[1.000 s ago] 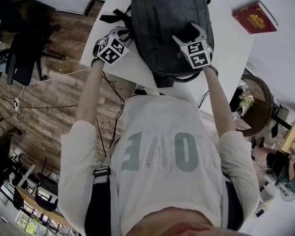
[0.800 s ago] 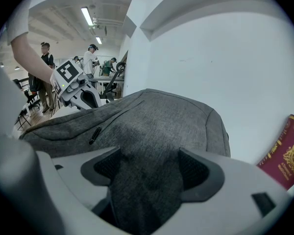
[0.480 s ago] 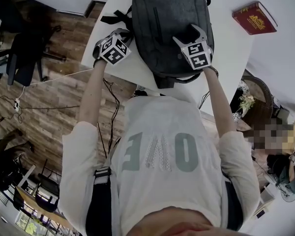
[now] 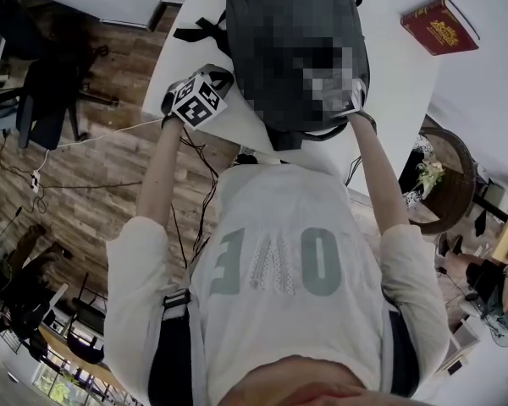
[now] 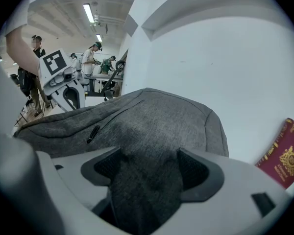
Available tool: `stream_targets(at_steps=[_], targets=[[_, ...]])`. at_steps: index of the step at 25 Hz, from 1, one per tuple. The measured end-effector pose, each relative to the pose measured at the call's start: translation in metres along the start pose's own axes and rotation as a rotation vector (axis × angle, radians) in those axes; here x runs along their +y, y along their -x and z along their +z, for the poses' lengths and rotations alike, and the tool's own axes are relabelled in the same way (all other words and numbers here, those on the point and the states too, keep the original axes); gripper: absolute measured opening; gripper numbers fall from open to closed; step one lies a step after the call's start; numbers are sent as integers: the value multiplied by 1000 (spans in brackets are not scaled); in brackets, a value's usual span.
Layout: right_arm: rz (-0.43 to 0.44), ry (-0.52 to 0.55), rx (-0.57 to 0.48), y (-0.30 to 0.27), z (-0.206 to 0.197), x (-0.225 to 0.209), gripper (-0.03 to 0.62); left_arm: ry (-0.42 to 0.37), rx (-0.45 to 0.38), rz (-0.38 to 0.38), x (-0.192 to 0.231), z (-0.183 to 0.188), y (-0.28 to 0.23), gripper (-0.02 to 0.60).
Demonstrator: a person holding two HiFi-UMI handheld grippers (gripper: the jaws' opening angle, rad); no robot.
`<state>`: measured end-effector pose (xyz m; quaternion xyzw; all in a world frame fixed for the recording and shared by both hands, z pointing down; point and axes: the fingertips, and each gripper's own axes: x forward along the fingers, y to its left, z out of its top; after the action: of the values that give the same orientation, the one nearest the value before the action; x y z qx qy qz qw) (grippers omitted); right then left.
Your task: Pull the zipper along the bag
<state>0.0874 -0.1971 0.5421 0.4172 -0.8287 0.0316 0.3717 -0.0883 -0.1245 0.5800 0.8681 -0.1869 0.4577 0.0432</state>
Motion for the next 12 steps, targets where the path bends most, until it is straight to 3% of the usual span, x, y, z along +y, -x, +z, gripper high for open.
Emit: stream_targets(at_steps=[4, 9, 12], targets=[[-2, 1, 0, 1, 1, 1, 374, 11, 8, -9, -25, -1, 6, 27], [-7, 1, -1, 2, 1, 0, 374, -76, 61, -48, -48, 1, 8, 28], [-9, 0, -4, 2, 1, 0, 374, -63, 61, -63, -60, 1, 11, 28]])
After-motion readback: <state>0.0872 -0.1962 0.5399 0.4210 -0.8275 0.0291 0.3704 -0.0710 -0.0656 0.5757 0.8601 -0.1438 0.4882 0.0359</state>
